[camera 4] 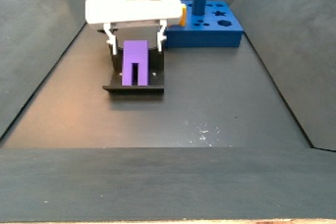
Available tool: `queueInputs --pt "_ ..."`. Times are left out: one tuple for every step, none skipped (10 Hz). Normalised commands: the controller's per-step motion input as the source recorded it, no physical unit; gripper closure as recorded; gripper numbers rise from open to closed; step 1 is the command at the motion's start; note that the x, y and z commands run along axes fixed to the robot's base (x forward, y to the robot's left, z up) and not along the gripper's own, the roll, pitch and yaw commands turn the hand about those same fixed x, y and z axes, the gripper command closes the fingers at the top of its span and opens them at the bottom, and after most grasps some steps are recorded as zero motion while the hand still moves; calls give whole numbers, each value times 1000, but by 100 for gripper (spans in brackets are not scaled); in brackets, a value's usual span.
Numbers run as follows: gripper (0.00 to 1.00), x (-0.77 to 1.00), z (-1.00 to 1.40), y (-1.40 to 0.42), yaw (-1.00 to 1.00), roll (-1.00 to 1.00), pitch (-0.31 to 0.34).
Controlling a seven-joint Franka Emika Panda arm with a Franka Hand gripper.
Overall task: Pick up the double-square object. Move up. Place the double-square object on the fixture. Regrasp the double-square object. Move to above the board. Insert the double-square object.
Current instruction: Regrasp the double-square object, then move to above the board.
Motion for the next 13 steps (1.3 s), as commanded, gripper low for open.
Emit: queueInputs --pt "0 41 -197 -9 29 54 33" --pt "0 19 -173 -15 26 58 28" --pt "0 19 -172 -15 29 58 28" --pt "0 19 -171 -15 31 58 28" --pt "100 0 0 0 0 0 0" --pt "100 107 1000 -57 167 -92 90" --pt "100 107 1000 -58 164 -94 91" --pt "100 102 1000 -57 137 -87 91" --pt "100 101 1000 -56 127 -67 79" --pt "100 100 1000 -56 117 -42 62" --pt "100 99 1000 -55 110 -32 57" --pt "100 97 1000 -55 91 -17 58" --pt "100 97 1000 -55 86 -17 58"
